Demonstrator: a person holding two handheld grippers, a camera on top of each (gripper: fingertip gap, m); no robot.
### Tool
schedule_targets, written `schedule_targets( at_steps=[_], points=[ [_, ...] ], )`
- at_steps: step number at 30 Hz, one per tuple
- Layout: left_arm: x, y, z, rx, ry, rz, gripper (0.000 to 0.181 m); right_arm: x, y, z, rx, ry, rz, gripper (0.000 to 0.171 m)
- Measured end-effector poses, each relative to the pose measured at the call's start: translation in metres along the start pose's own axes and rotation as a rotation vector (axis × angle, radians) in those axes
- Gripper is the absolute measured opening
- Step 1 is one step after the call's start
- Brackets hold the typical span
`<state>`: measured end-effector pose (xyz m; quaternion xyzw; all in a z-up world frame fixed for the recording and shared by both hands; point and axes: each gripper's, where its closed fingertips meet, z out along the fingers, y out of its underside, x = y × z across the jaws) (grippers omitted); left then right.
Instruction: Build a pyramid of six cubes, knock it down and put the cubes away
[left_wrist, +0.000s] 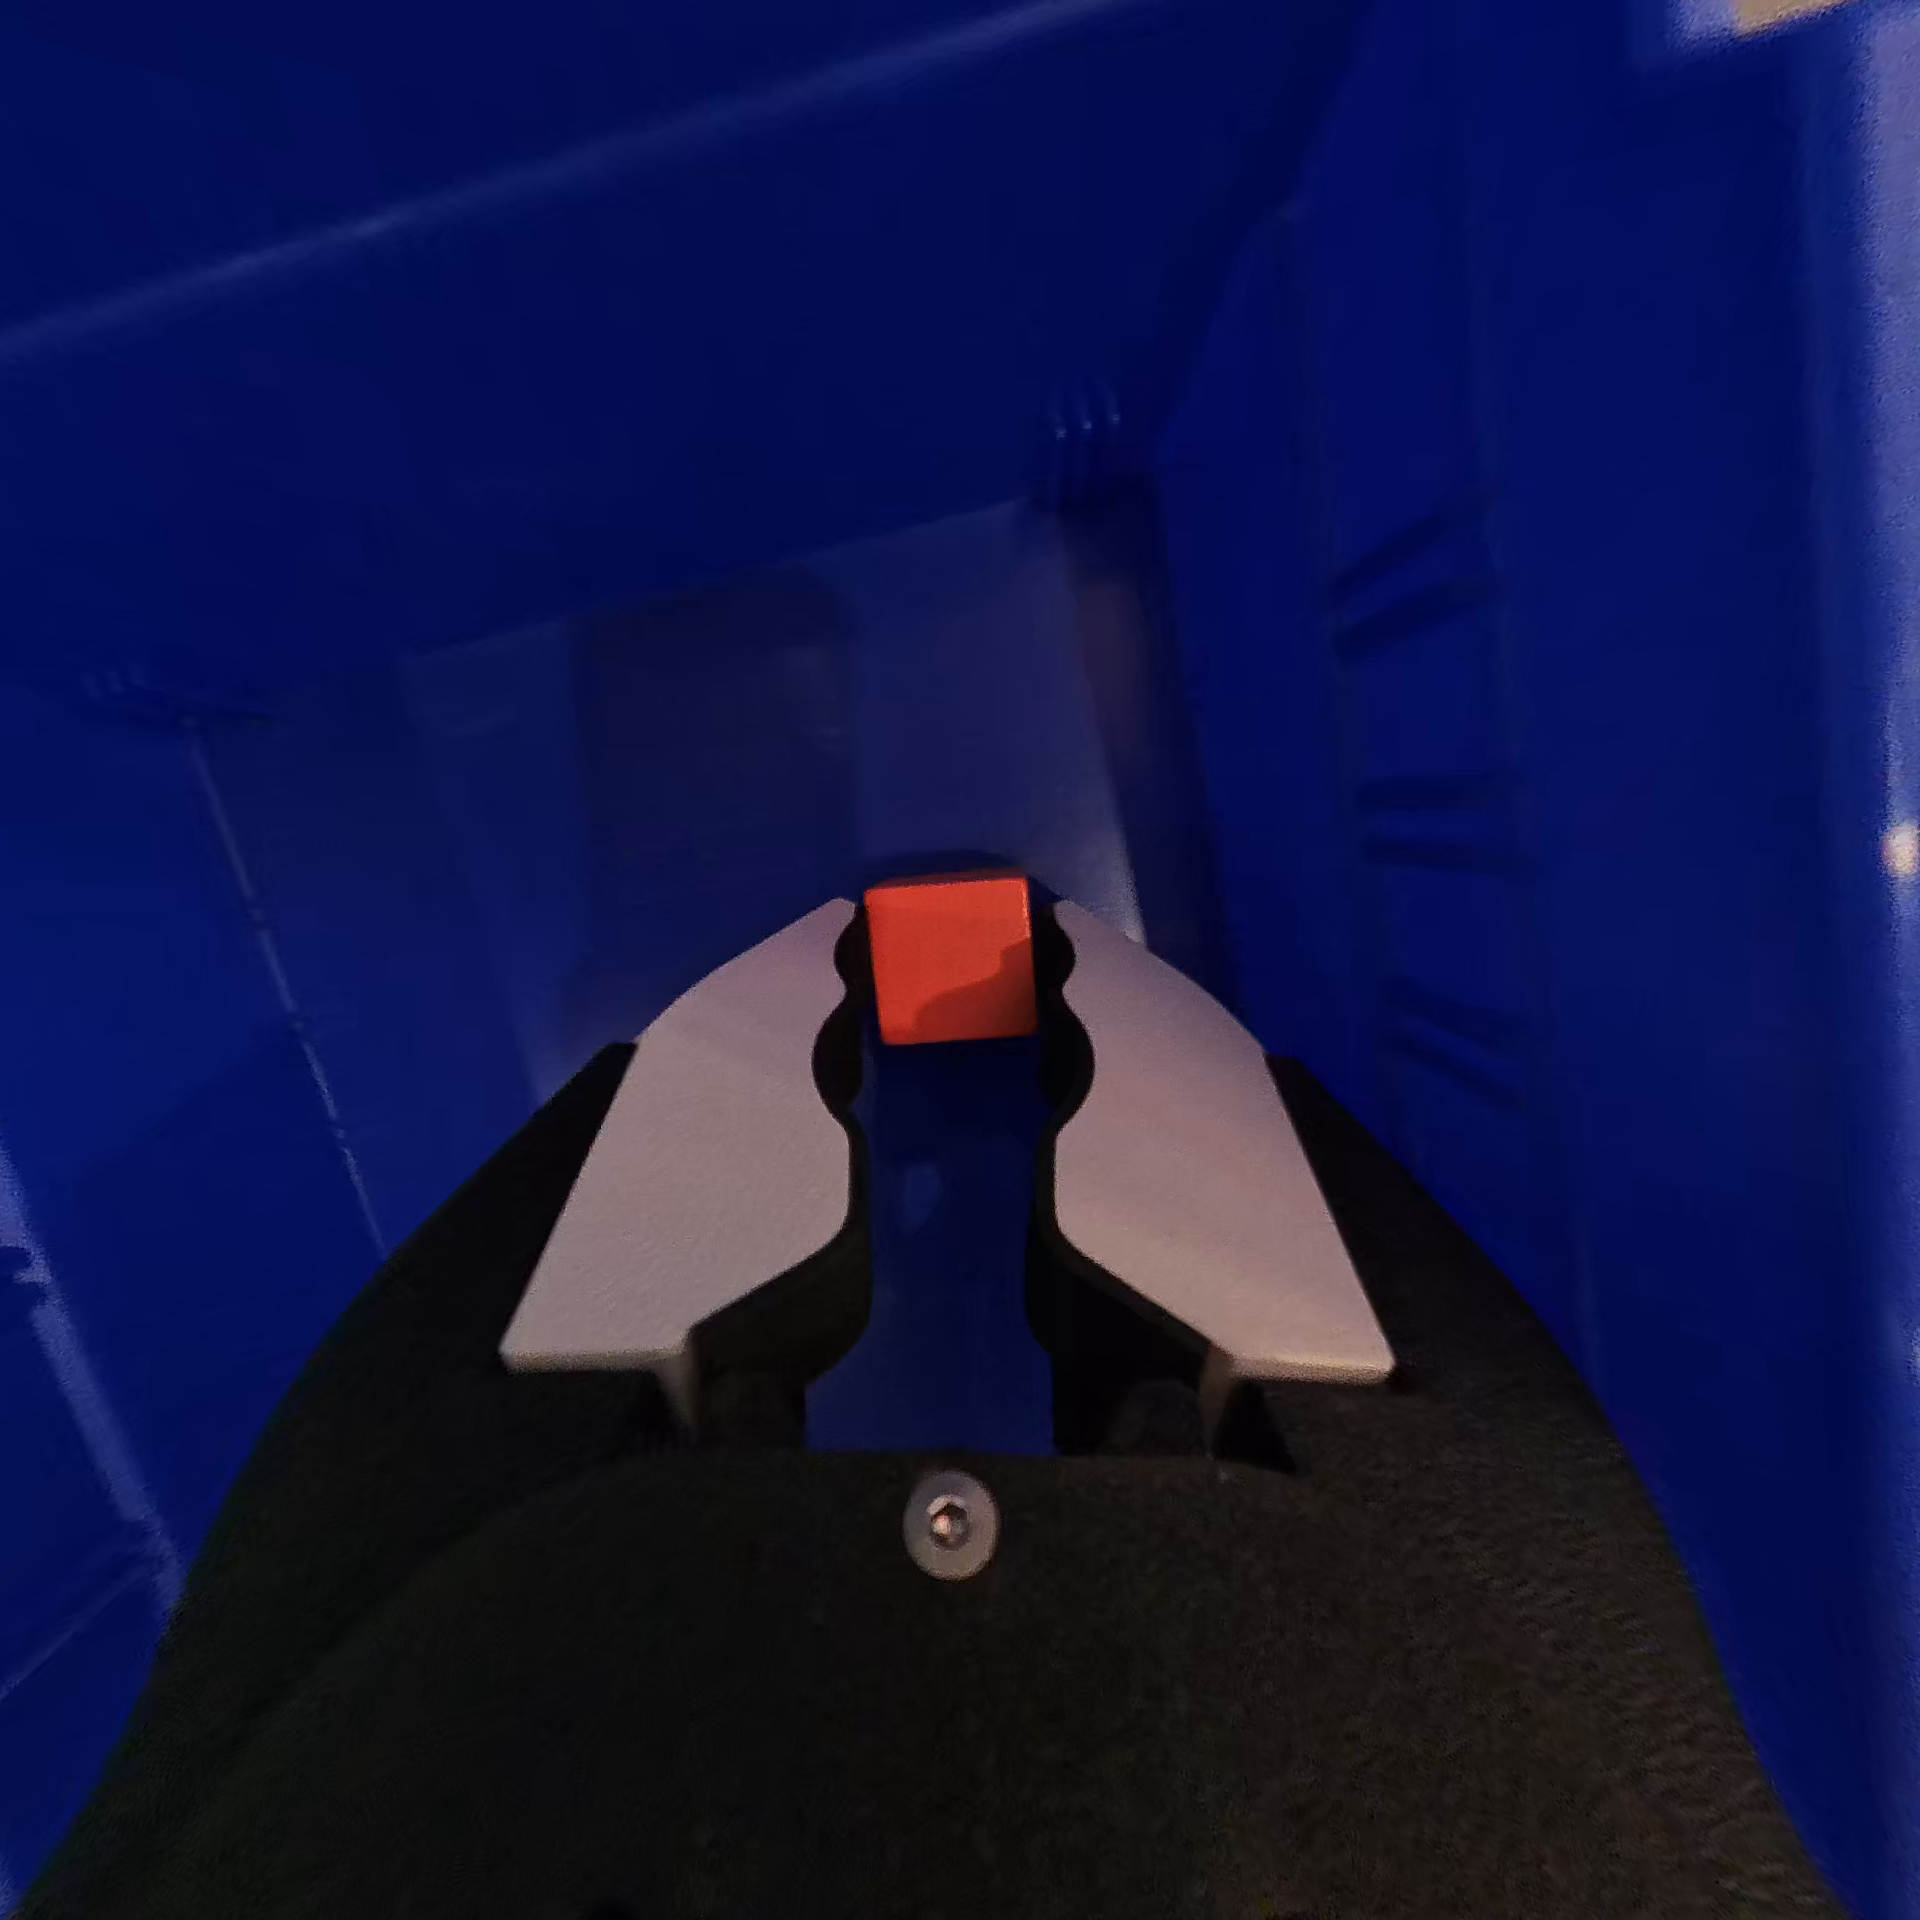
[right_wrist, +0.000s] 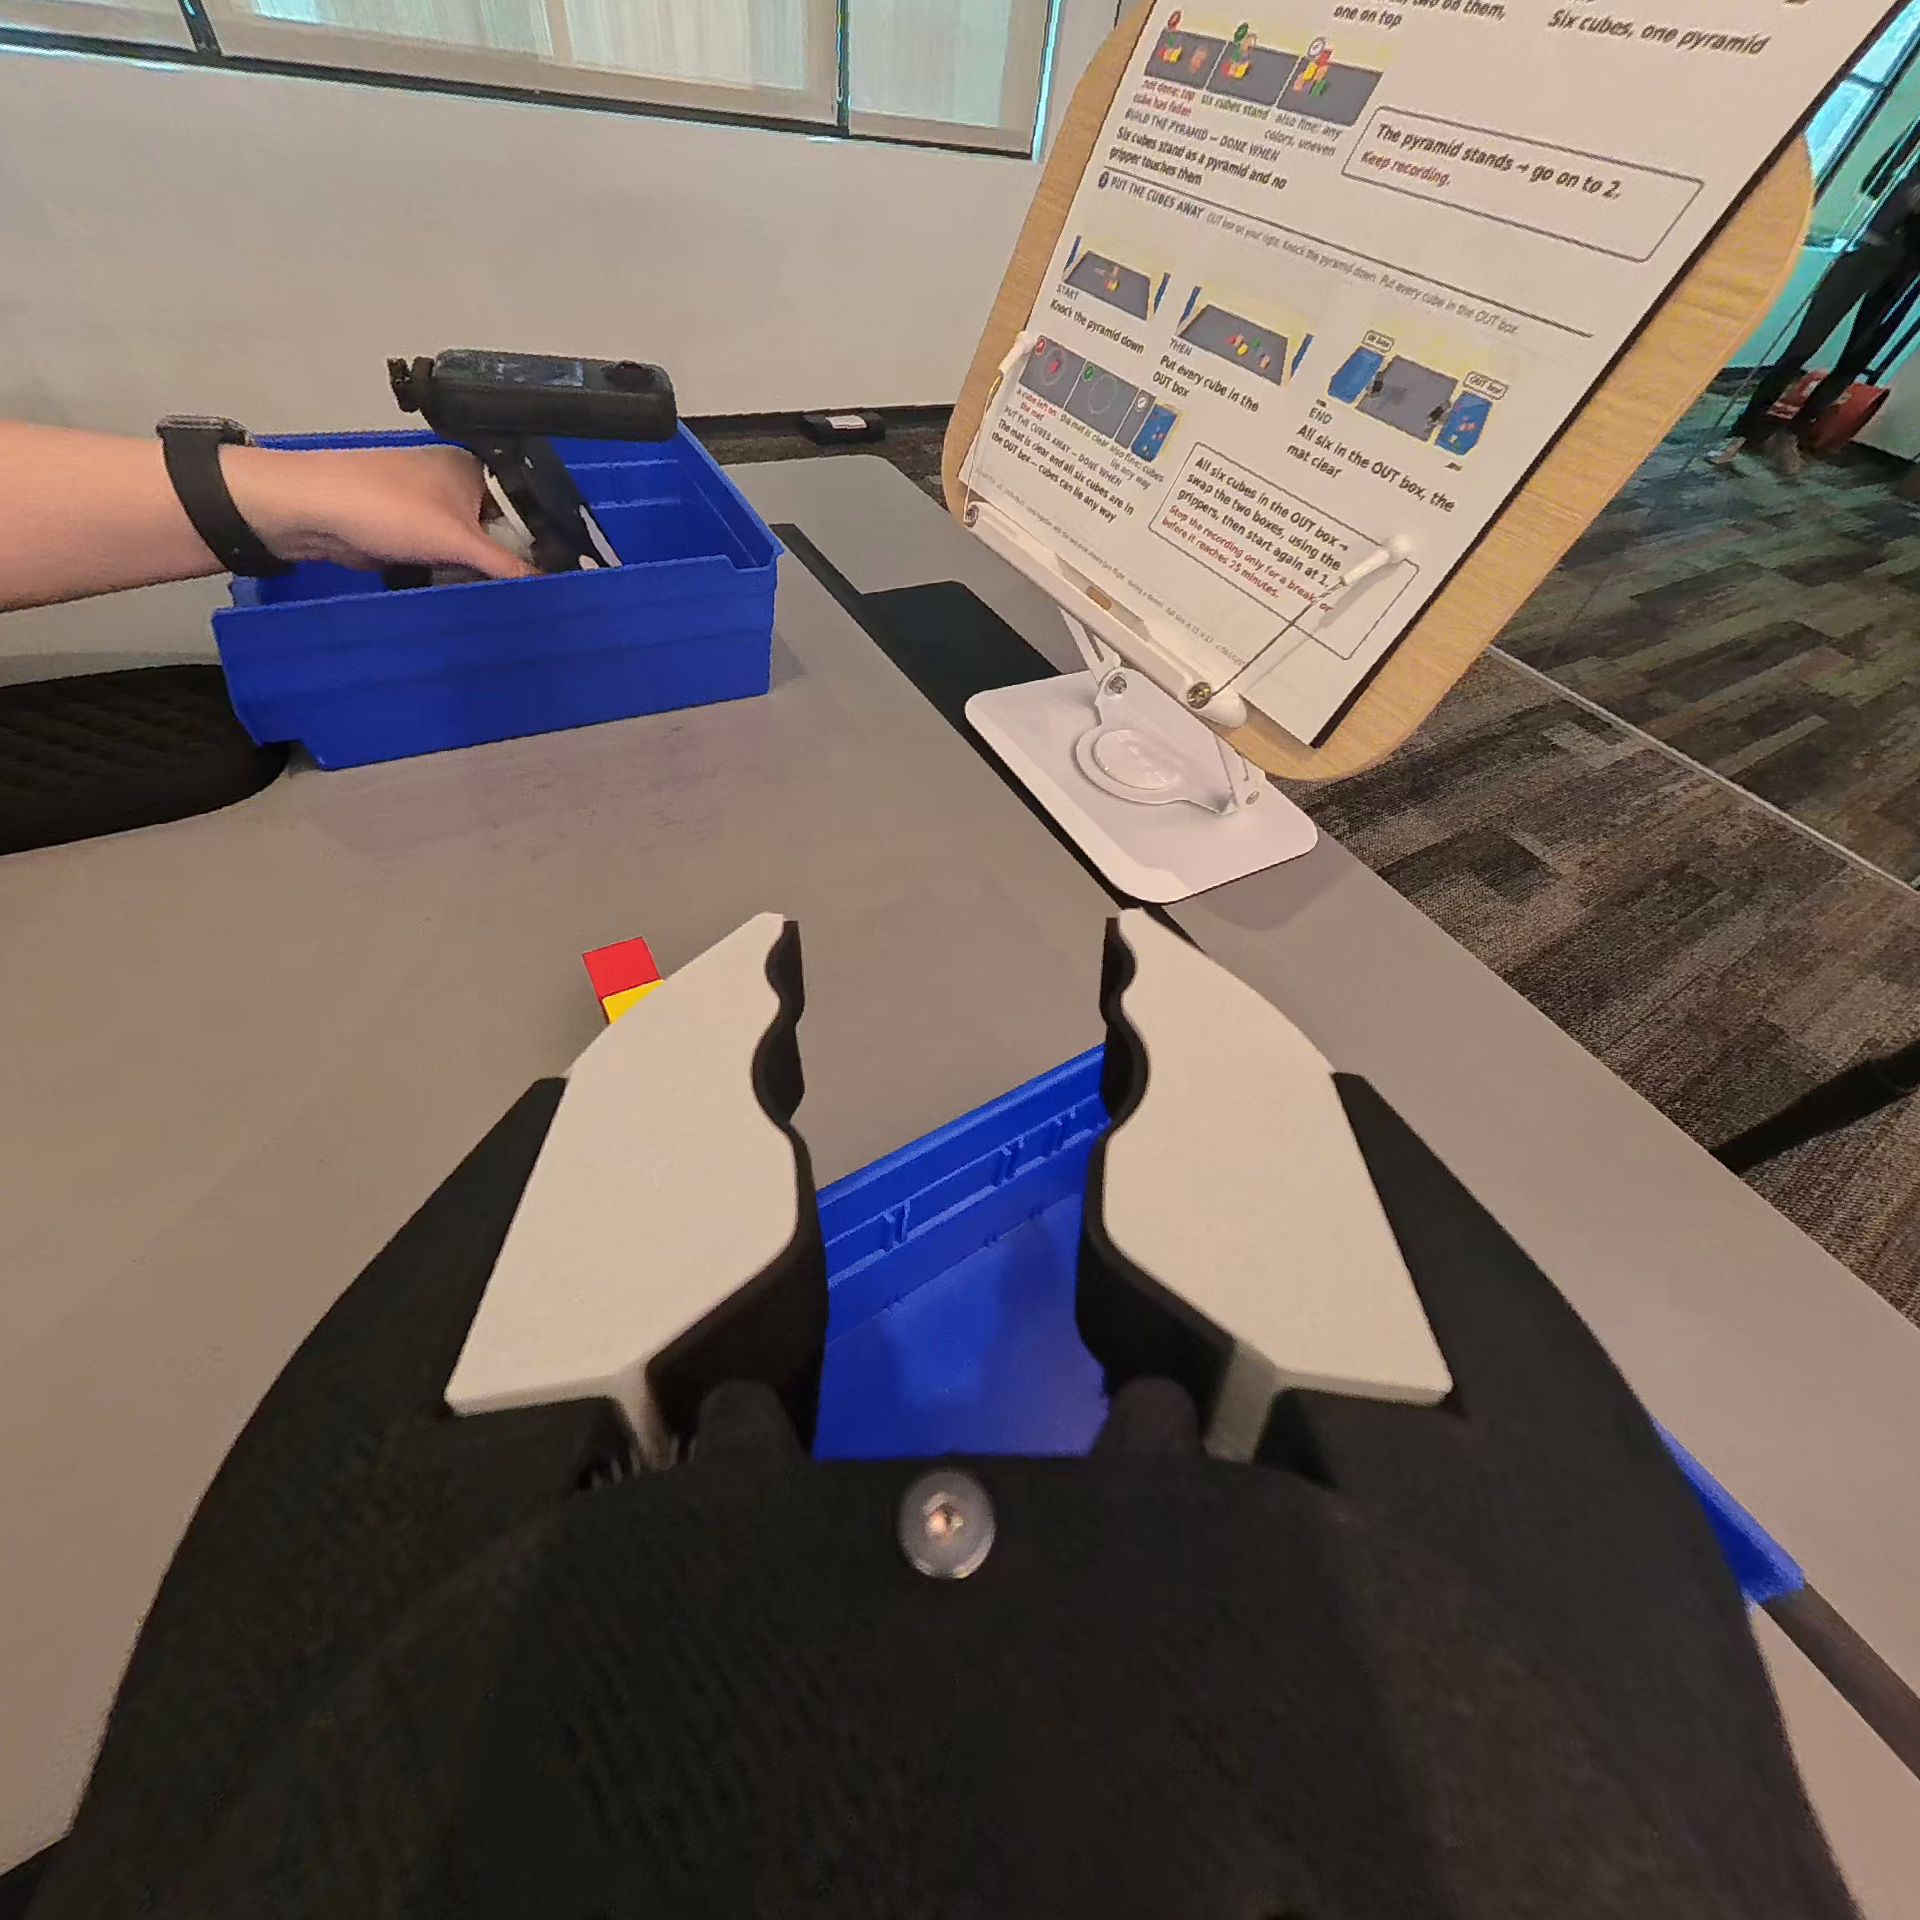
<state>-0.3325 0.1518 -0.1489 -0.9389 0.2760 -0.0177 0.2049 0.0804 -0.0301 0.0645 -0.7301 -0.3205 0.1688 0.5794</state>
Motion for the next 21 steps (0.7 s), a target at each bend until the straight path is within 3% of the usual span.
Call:
schedule_targets(
  at_steps=[6,11,17,21],
  points=[
    [-0.030,-0.014,-0.030,0.118,-0.054,-0.025,0.030,0.004,-0.004,-0.010,0.035,0.011,0.008,0.056],
    [-0.039,-0.054,-0.099,0.361,-0.015,-0.037,0.030,0.007,-0.008,-0.018,0.065,0.026,0.015,0.055],
    [0.072,-0.085,-0.177,0.557,0.223,0.347,0.029,0.003,-0.020,-0.023,0.117,0.020,0.004,0.054],
    [0.166,-0.074,-0.188,0.547,0.349,0.627,0.029,-0.003,-0.025,-0.024,0.134,0.007,-0.006,0.053]
  ],
)
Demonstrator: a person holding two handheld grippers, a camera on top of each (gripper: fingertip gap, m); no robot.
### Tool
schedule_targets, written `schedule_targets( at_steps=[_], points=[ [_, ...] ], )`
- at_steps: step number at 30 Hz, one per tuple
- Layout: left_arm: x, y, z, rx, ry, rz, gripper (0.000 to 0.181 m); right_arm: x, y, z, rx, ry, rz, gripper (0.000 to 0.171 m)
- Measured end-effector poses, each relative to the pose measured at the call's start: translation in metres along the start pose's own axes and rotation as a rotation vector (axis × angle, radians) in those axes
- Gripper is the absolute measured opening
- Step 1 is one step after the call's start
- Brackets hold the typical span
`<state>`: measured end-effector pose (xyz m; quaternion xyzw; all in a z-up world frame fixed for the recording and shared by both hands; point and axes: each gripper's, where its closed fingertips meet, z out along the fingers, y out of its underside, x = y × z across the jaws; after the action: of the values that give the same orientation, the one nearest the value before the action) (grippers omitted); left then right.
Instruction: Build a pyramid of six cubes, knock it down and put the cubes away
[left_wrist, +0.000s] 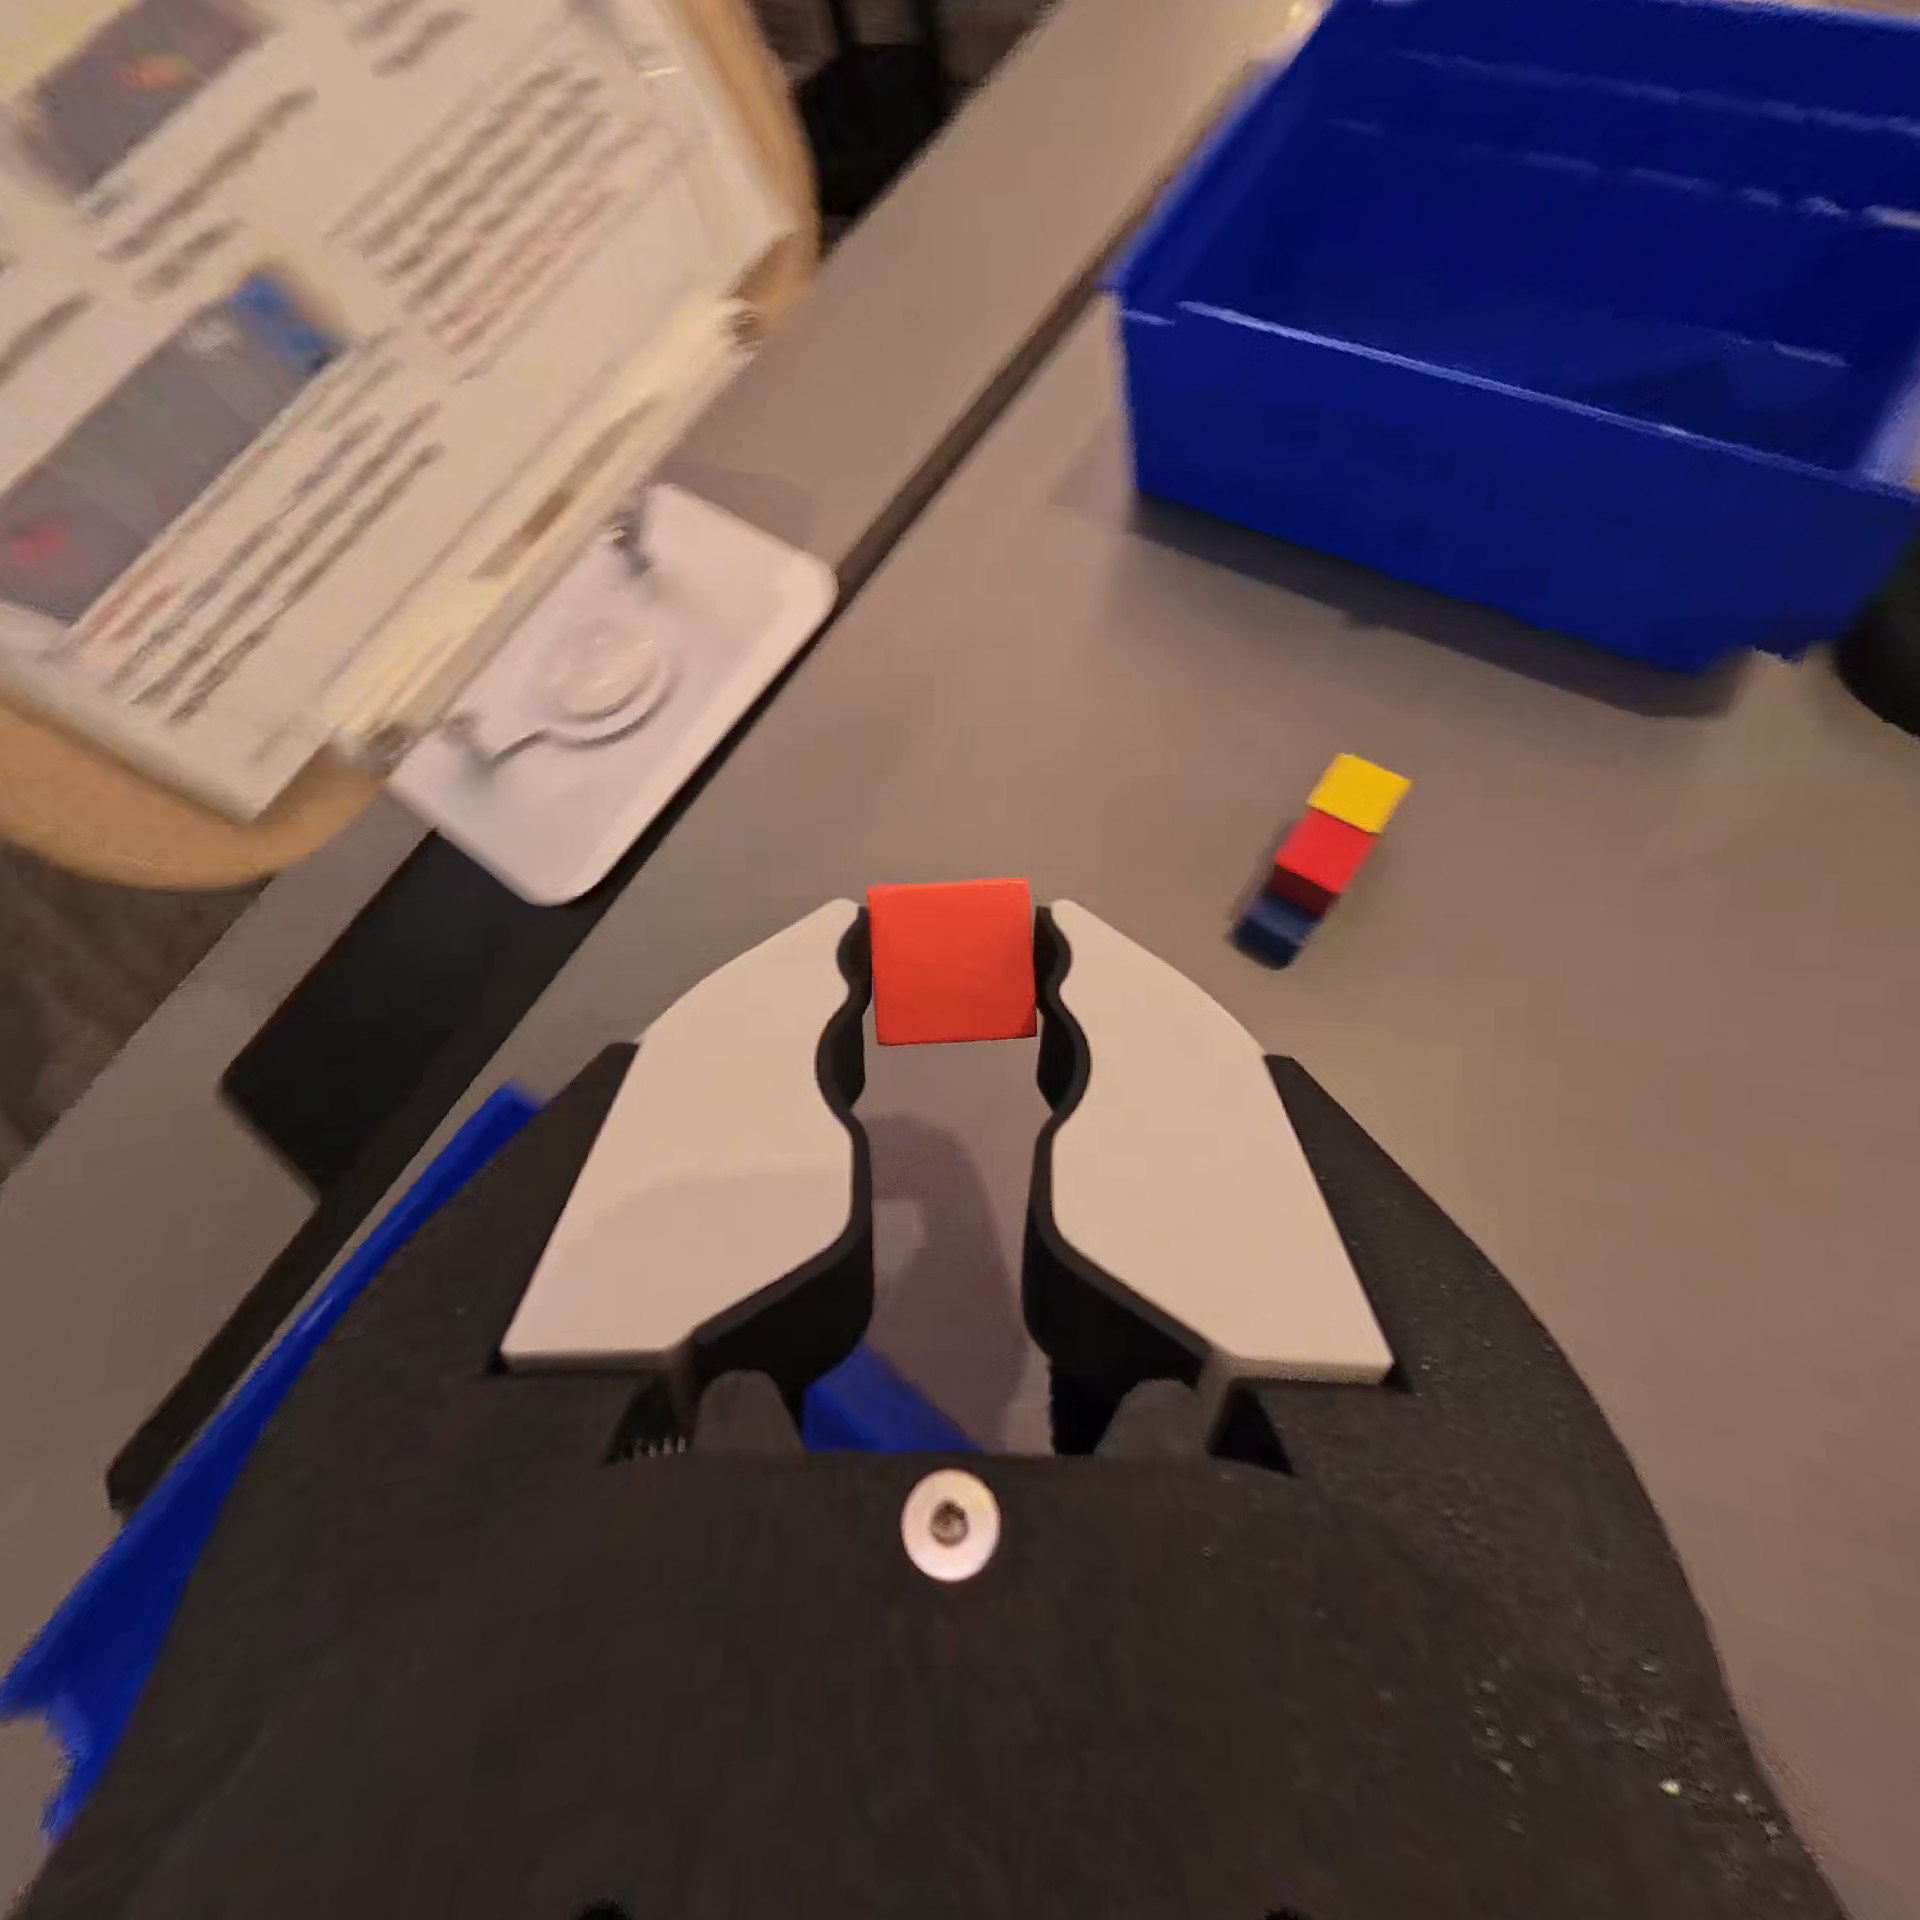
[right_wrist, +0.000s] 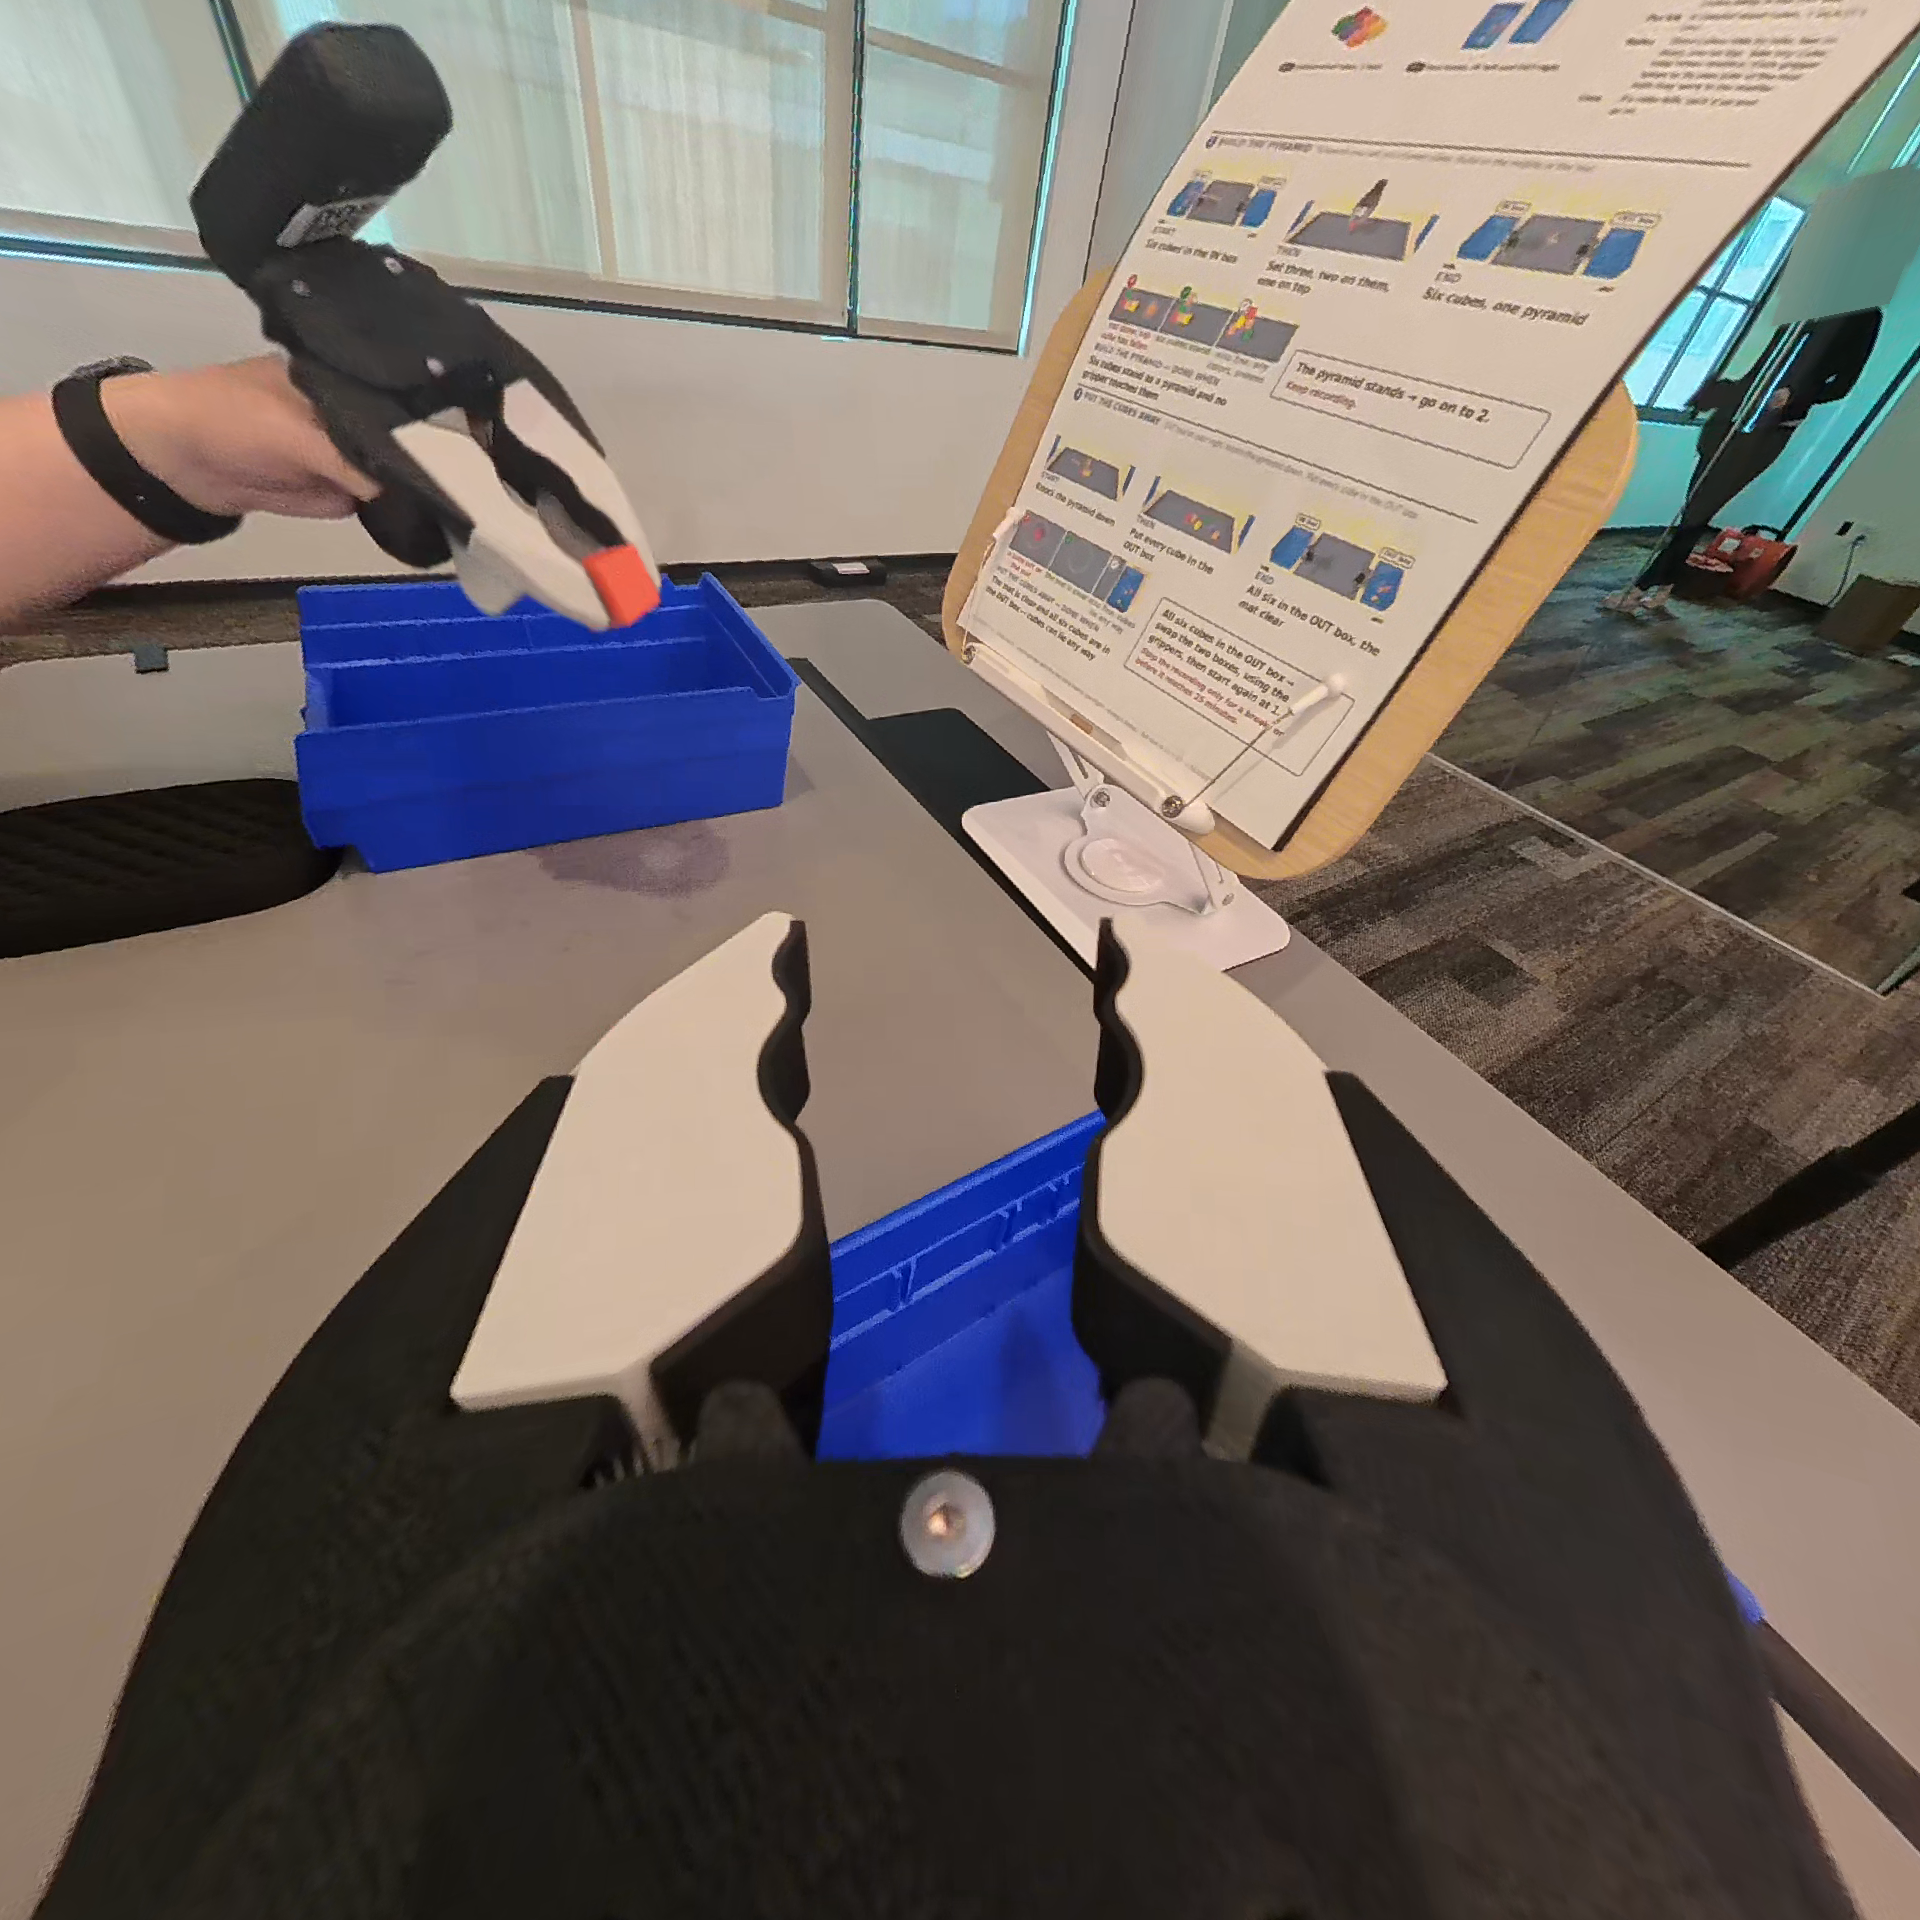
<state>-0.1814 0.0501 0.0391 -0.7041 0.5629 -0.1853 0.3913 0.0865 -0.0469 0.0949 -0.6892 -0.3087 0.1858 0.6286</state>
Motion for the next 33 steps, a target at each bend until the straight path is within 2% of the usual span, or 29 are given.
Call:
schedule_targets(
  at_steps=[6,12,23,33],
  points=[
    [0.081,-0.013,0.060,-0.120,0.165,0.254,0.029,-0.008,-0.003,-0.002,0.007,-0.018,-0.010,0.053],
    [0.116,-0.003,0.104,-0.269,0.265,0.377,0.029,-0.014,0.002,-0.002,-0.014,-0.036,-0.011,0.053],
    [0.137,0.033,0.134,-0.449,0.400,0.396,0.029,-0.015,0.002,-0.002,-0.028,-0.057,-0.025,0.054],
    [0.138,0.034,0.145,-0.453,0.422,0.369,0.029,-0.013,0.003,-0.003,-0.034,-0.058,-0.022,0.054]
  ],
)
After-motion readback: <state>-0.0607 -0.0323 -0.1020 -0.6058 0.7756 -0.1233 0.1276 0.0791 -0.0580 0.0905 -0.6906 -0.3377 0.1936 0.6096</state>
